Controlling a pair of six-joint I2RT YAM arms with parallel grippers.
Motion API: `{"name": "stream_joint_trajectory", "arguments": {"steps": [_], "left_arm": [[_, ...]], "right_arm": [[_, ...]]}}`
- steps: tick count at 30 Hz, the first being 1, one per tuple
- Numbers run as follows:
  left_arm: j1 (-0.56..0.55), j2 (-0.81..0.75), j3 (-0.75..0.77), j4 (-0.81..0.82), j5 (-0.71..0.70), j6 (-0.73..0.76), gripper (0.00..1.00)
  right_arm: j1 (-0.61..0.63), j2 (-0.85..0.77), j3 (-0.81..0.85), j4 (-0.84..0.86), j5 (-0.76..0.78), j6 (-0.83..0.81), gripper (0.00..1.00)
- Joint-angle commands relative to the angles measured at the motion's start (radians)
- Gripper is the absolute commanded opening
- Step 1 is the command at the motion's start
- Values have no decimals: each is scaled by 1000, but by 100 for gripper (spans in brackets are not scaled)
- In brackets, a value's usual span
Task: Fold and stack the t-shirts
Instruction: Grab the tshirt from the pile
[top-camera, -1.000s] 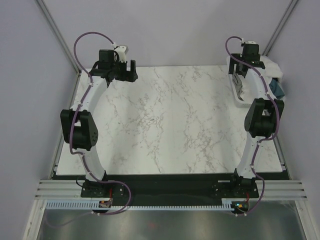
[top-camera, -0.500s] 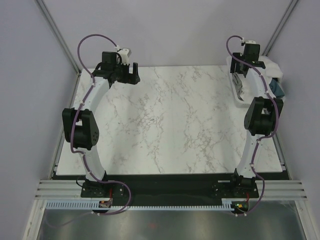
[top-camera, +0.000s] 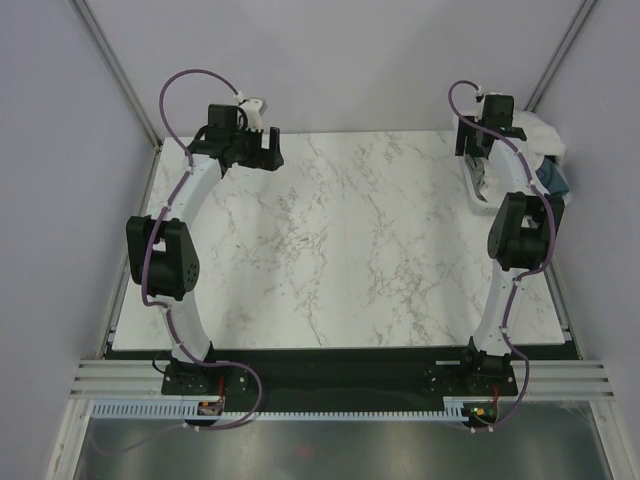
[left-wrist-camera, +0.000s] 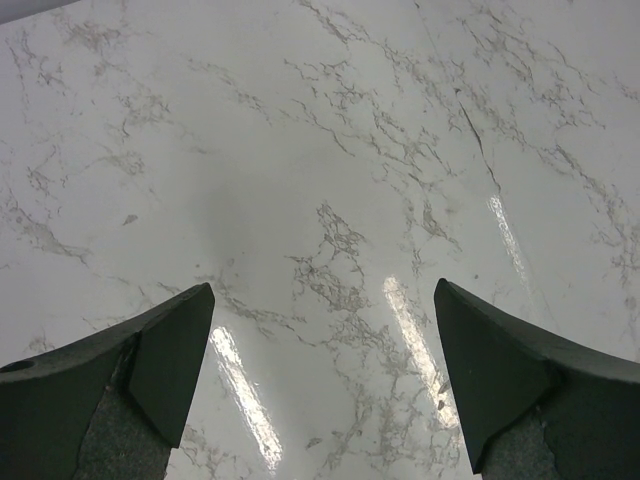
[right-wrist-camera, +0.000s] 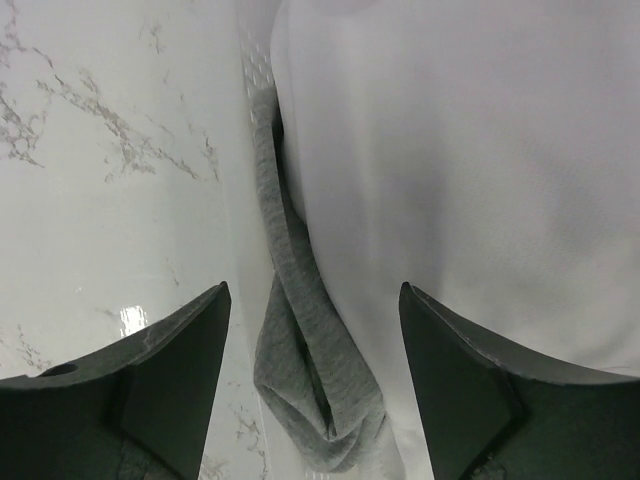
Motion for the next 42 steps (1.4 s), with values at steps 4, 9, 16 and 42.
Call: {"name": "stream_joint_trajectory", "arguments": {"steps": [4, 9, 16, 42], "left_arm": [[-12, 0, 3, 6, -17, -5, 100], [-20, -4, -2, 6, -25, 0, 100], [-29, -20, -16, 2, -61, 18, 100], [-67, -6, -13, 2, -60, 20, 100]], "right_arm": [[-18, 26, 125, 49, 0, 7, 77], [-22, 98, 176, 77, 41, -7, 75], [-23, 163, 197, 81, 44, -20, 69], [-48, 64, 197, 81, 52, -10, 56]]}}
